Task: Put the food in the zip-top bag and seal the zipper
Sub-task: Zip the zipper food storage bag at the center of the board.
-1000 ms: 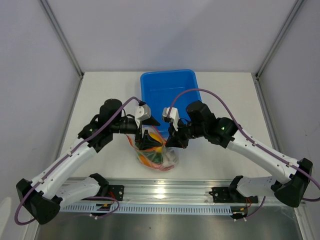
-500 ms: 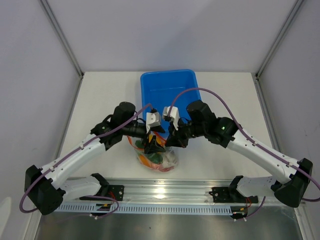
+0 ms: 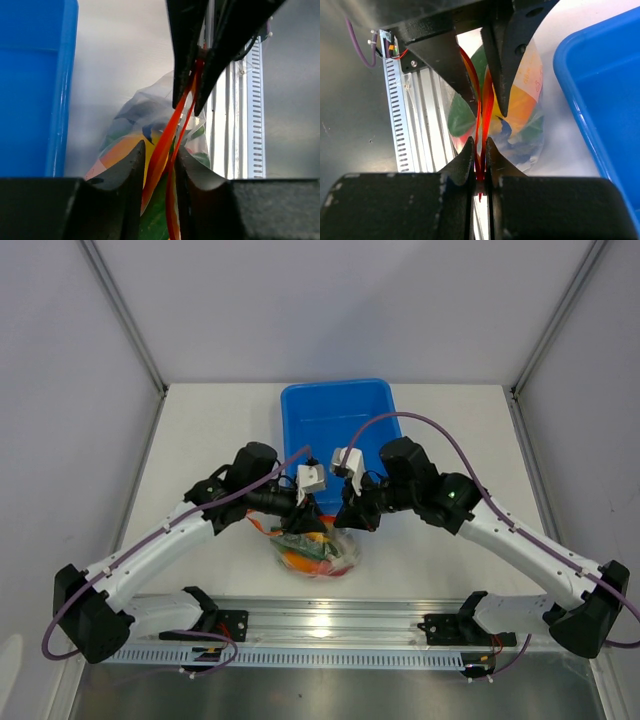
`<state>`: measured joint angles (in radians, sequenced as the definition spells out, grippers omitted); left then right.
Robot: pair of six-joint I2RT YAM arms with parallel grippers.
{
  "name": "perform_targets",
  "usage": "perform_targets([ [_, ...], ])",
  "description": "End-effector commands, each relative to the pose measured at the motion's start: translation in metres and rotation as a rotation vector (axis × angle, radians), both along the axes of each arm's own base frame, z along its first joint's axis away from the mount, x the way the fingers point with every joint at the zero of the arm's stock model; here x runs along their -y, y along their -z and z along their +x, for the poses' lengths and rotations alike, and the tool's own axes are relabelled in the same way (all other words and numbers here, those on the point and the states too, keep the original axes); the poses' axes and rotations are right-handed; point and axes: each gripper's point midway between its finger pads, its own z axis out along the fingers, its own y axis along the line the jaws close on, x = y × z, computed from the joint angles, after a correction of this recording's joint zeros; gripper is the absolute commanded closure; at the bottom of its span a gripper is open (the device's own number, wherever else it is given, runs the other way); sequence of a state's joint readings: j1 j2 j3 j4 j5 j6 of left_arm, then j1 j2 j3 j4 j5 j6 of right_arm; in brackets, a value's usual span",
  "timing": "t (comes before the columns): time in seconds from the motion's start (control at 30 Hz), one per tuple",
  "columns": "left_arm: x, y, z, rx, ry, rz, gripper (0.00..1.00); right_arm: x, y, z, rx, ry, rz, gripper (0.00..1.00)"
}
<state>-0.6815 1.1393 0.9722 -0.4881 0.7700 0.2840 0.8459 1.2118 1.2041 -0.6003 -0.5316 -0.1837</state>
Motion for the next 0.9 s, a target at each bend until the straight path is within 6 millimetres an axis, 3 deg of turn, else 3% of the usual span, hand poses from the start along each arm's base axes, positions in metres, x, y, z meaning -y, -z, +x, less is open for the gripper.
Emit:
perform_targets([
  [0.0,0.001,-0.014,0.003,-0.017,-0.030,0.012,0.73,-0.002,-0.026,0.004,0.057,0.012,0.083,1.00],
  [0.13,0.002,-0.019,-0.002,-0.065,-0.049,-0.013,0.88,-0.003,-0.019,0.006,0.021,0.044,0.078,0.81],
  [0.17,0.001,-0.020,-0.003,-0.086,-0.063,-0.017,0.97,-0.002,-0.016,0.007,0.013,0.058,0.075,0.76],
  [0.2,0.001,-0.017,-0.003,-0.095,-0.077,-0.014,0.99,-0.001,-0.014,0.008,0.005,0.073,0.074,0.63],
  [0.3,0.000,-0.018,-0.002,-0.116,-0.117,-0.021,0.99,0.003,-0.014,0.013,-0.011,0.154,0.097,0.47],
  [0.4,-0.001,-0.015,-0.005,-0.148,-0.130,-0.020,1.00,0.012,-0.014,0.015,-0.029,0.224,0.138,0.41],
  [0.6,0.000,-0.020,-0.009,-0.176,-0.134,-0.039,0.99,0.028,0.000,0.007,-0.092,0.252,0.230,0.38],
  [0.67,-0.001,-0.021,-0.009,-0.176,-0.140,-0.042,0.99,0.024,-0.005,0.006,-0.089,0.231,0.286,0.39],
  [0.87,-0.004,-0.021,-0.010,-0.170,-0.151,-0.040,0.99,0.014,-0.008,0.002,-0.136,0.175,0.361,0.55],
])
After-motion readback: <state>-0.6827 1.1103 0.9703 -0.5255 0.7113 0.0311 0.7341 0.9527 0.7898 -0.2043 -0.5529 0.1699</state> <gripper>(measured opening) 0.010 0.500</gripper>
